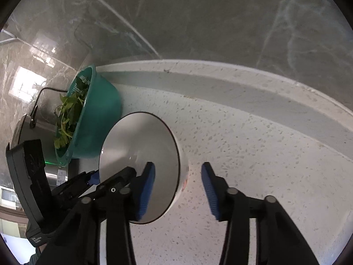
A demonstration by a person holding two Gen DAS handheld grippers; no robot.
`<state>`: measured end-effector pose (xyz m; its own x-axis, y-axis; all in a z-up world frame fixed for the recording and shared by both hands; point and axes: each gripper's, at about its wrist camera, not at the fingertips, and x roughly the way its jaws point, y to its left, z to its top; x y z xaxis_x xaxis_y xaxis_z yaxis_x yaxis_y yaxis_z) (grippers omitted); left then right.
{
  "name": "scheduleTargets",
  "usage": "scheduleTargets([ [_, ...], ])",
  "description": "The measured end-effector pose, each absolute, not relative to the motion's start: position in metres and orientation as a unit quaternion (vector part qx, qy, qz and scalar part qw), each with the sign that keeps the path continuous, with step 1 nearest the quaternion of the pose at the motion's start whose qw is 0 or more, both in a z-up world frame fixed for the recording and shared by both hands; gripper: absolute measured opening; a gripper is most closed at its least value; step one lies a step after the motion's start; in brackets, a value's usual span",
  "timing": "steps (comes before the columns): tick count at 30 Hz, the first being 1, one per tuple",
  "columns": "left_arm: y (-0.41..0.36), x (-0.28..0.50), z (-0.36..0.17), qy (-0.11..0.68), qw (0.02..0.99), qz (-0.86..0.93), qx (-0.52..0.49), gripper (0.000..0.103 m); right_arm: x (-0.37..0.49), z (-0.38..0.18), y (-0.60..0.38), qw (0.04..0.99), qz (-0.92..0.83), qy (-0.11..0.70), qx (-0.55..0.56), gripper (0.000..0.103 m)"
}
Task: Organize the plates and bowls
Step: 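Move both tools to the red floral white bowl and close on its rim, then lift the red floral bowl with both tools and carry it to the bowl stack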
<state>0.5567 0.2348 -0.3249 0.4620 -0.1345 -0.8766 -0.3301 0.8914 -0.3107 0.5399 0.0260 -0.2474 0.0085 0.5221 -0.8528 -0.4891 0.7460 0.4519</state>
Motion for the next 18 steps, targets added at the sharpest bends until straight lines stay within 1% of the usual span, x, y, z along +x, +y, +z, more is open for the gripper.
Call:
scheduleTargets([
  [1,0.231,0.563,-0.327,0.516,0.825,0.057,-0.225,0.027,0.539,-0.25,0.027,0.708,0.354,0.611,0.011,0.031],
  [2,0.229,0.565,-0.327,0.517,0.824,0.052,-0.224,0.021,0.539,-0.252,0.027,0.706,0.353,0.614,0.012,0.027],
  [3,0.227,0.569,-0.328,0.519,0.825,0.052,-0.216,0.02,0.539,-0.254,0.027,0.704,0.351,0.617,0.012,0.021],
  [4,0.222,0.57,-0.325,0.52,0.826,0.052,-0.213,0.02,0.539,-0.255,0.027,0.705,0.348,0.618,0.011,0.02],
  [18,0.226,0.573,-0.318,0.528,0.822,0.041,-0.21,0.015,0.532,-0.249,0.025,0.715,0.343,0.609,-0.001,0.018],
])
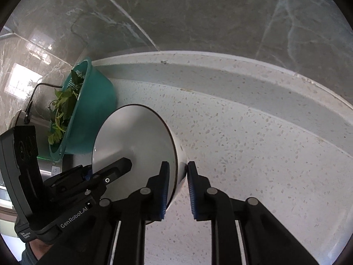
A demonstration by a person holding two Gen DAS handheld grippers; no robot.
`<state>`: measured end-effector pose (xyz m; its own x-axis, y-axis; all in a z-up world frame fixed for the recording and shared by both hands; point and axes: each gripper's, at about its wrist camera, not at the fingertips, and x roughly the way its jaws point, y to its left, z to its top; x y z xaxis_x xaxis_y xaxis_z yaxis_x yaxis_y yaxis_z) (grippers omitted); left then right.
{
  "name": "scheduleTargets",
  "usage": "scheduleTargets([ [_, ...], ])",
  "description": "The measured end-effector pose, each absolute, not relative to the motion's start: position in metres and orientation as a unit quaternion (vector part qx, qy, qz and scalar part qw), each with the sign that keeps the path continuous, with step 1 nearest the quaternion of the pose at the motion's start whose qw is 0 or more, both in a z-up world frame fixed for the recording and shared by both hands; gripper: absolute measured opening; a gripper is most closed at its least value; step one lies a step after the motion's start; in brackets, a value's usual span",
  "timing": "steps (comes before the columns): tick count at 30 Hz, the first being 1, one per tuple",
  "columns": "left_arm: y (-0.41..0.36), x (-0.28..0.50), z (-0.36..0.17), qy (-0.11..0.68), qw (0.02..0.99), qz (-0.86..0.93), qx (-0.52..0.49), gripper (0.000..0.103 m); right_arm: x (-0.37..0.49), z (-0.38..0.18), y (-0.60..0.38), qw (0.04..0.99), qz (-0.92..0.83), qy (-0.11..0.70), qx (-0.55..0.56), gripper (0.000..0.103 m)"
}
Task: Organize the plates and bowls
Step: 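Lift the red floral bowl with both tools and carry it to the bowl stack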
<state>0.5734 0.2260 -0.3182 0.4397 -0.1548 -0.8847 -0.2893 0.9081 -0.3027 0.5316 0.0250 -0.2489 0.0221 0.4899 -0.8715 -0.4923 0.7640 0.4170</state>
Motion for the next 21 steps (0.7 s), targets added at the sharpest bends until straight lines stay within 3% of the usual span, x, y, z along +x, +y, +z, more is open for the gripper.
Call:
scheduleTargets([
  [21,0.158,0.549,-0.278,0.529,0.828,-0.001,-0.183,0.015,0.506,-0.212,-0.039,0.734,0.307,0.605,0.027,0.015],
])
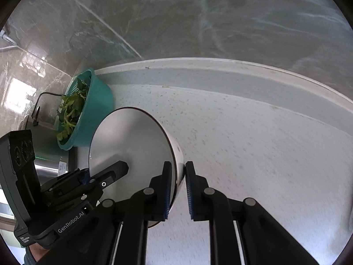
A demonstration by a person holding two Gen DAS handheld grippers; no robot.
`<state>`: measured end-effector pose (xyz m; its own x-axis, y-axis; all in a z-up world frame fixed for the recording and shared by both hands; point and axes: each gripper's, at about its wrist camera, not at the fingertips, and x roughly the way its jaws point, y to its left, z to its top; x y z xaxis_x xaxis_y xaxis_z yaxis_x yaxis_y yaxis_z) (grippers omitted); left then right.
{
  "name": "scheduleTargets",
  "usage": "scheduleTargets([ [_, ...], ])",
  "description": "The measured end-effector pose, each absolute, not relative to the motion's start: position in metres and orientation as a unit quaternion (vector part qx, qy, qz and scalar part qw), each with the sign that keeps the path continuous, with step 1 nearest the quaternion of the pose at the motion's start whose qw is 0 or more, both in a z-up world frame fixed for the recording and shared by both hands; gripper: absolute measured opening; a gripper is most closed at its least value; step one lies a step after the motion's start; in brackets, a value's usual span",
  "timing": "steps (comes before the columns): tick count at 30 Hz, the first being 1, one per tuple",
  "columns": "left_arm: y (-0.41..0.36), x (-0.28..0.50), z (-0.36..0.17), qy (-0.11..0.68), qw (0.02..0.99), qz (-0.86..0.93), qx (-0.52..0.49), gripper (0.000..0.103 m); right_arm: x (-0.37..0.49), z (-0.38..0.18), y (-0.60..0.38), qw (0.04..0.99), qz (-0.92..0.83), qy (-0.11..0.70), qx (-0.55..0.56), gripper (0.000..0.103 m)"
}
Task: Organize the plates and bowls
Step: 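Lift the red floral bowl with both tools and carry it to the bowl stack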
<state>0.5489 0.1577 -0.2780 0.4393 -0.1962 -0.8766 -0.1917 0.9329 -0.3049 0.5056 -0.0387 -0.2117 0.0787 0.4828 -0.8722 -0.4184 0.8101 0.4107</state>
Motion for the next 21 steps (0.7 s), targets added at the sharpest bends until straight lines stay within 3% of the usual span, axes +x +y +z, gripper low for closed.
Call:
scheduleTargets([
  [21,-0.023,0.468,-0.214,0.529,0.83,-0.133,-0.116,0.015,0.406,-0.139,-0.196,0.784,0.23,0.572,0.073,0.017],
])
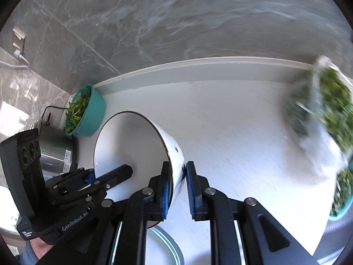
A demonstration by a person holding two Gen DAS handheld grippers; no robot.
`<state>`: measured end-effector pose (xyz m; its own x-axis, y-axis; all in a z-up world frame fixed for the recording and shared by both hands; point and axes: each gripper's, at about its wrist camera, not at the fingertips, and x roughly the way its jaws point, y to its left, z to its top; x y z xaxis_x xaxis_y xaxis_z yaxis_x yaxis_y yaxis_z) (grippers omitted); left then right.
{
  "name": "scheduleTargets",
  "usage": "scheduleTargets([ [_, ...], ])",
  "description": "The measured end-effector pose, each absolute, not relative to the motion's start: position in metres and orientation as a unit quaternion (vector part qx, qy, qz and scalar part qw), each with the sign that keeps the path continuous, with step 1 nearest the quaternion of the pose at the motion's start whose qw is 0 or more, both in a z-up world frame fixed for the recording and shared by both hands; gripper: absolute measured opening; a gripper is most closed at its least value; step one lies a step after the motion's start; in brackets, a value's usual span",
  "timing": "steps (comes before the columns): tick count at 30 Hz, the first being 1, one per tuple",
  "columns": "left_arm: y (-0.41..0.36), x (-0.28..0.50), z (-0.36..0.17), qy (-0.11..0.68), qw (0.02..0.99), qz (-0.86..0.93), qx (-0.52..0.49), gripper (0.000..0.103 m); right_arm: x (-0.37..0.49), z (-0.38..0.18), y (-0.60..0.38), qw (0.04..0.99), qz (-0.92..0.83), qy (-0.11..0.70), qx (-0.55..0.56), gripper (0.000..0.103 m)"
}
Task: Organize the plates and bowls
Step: 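Lift the red floral bowl with both tools and carry it to the bowl stack, then lower the red floral bowl into the white bowl stack with both tools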
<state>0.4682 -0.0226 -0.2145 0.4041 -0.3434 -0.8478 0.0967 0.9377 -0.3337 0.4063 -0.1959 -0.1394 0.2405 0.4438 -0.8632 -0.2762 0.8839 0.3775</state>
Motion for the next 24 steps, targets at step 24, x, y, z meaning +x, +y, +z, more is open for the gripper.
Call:
scheduleTargets([
  [24,-0.226,0.343,-0.237,0.581,0.76,-0.291,0.002,0.016,0.258,-0.155,-0.382,0.78,0.105,0.588,0.185,0.017],
])
